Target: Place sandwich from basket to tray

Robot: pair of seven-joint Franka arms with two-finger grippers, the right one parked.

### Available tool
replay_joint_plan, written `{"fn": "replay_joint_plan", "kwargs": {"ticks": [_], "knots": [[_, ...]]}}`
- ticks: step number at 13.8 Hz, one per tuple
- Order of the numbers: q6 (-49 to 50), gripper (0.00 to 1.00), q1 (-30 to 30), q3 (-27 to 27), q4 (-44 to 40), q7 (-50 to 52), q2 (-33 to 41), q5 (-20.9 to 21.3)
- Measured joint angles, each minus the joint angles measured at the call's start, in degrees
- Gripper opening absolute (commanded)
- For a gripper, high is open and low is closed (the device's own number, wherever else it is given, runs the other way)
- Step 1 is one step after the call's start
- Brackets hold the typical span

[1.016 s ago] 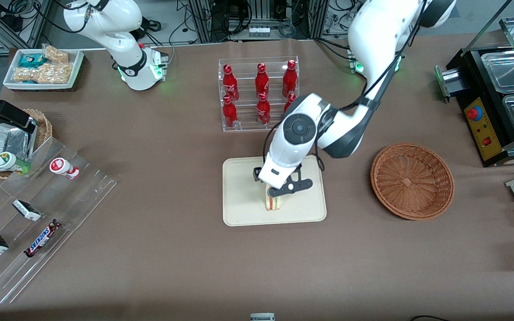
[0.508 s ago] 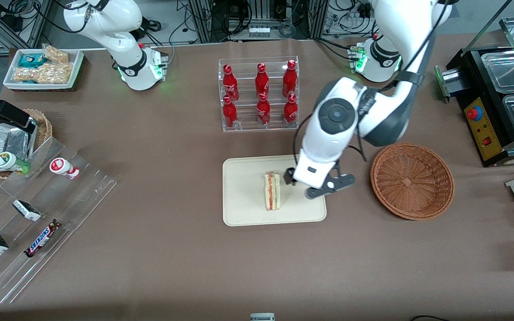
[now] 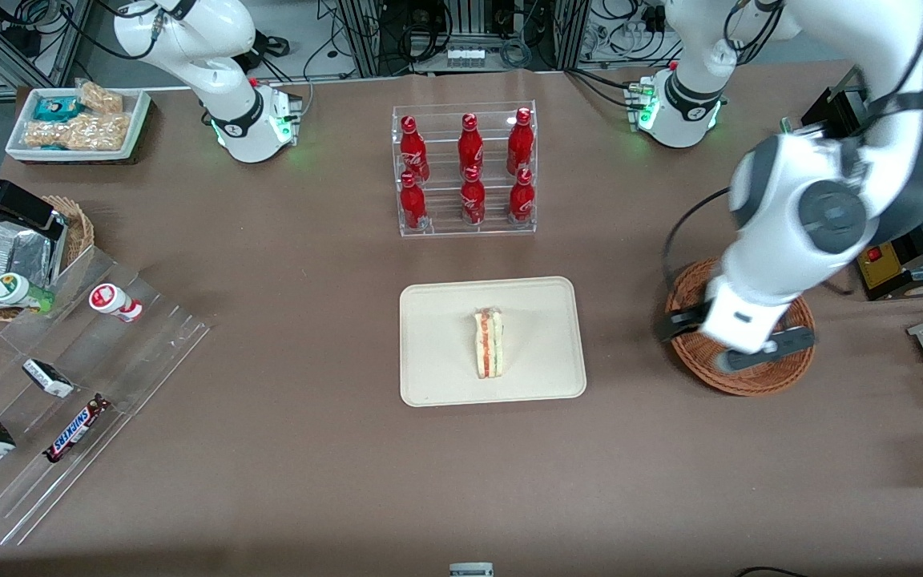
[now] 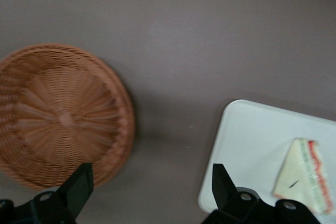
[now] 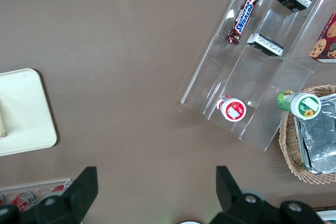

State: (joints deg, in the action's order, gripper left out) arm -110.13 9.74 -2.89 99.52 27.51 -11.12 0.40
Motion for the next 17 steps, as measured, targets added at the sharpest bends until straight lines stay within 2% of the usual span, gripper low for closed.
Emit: {"fn": "replay_joint_plan", "kwargs": {"ticks": [6,11,17], "knots": [[8.8,1.0,-6.8,0.0,1.0,-16.6,7.2,-0.1],[17.9,1.0,-10.2,0.1,-8.0,-27.2,8.0,-0.8],[19.3,1.0,-11.9,1.4,-12.5,-32.7,7.5,-2.6]]}}
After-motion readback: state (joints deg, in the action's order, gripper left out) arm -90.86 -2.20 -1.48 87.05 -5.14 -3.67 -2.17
